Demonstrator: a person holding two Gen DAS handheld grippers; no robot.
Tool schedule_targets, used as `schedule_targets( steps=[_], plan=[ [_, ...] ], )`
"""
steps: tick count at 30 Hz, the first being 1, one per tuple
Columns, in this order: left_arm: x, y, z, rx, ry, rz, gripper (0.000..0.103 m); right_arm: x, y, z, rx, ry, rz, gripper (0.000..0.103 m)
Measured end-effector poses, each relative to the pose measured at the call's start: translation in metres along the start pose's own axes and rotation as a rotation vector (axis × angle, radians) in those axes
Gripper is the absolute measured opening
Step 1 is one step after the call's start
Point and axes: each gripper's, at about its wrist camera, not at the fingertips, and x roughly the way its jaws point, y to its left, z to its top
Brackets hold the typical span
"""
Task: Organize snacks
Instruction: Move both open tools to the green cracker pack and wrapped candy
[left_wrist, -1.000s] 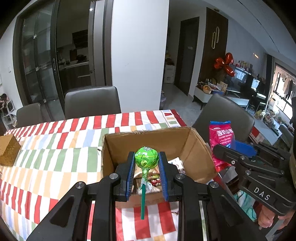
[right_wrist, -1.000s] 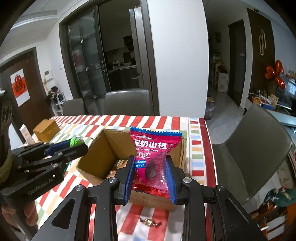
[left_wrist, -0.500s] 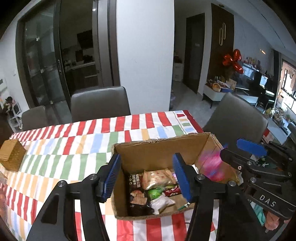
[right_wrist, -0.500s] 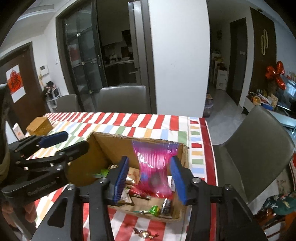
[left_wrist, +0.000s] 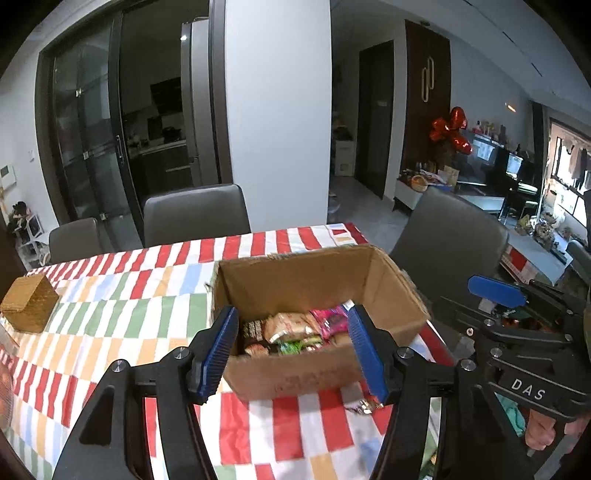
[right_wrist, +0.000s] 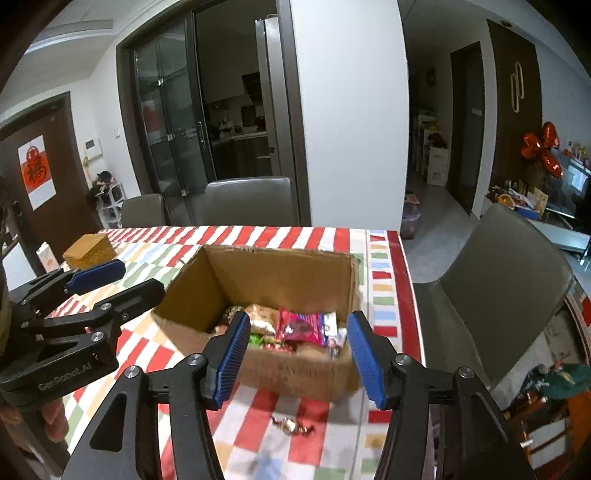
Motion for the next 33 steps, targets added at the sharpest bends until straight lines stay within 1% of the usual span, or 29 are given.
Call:
schedule_targets(
  steps=[2, 5, 10, 14, 16, 22, 25, 33],
  plan=[
    [-0.009, -0.007, -0.010, 0.008, -0.001, -0.010, 0.066, -0.011, -0.001, -0.008, -0.006, -0.009, -0.009, 0.058],
    [-0.021, -0.016, -0.026, 0.012, 0.002, -0.016, 0.067, -0.027, -0.001, -0.022, -0.021, -0.017, -0.027, 0.062],
    [-0.035, -0.033, -0.053, 0.034, 0.025, -0.029, 0.067, -0.046, -0.001, -0.045, -0.047, -0.008, -0.047, 0.062],
    [-0.041, -0.046, -0.073, 0.045, 0.054, -0.066, 0.068, -0.059, -0.004, -0.069, -0.058, 0.015, -0.056, 0.062],
    [-0.042, -0.054, -0.084, 0.059, 0.066, -0.080, 0.068, -0.067, -0.008, -0.085, -0.062, 0.034, -0.064, 0.062],
    [-0.042, -0.080, -0.109, 0.117, 0.108, -0.135, 0.069, -0.075, -0.022, -0.117, -0.031, 0.084, -0.081, 0.062],
    [-0.039, -0.093, -0.122, 0.151, 0.126, -0.149, 0.069, -0.074, -0.031, -0.132, -0.016, 0.121, -0.094, 0.062],
    [-0.019, -0.114, -0.151, 0.196, 0.195, -0.202, 0.069, -0.063, -0.045, -0.172, -0.005, 0.231, -0.114, 0.062]
  ],
)
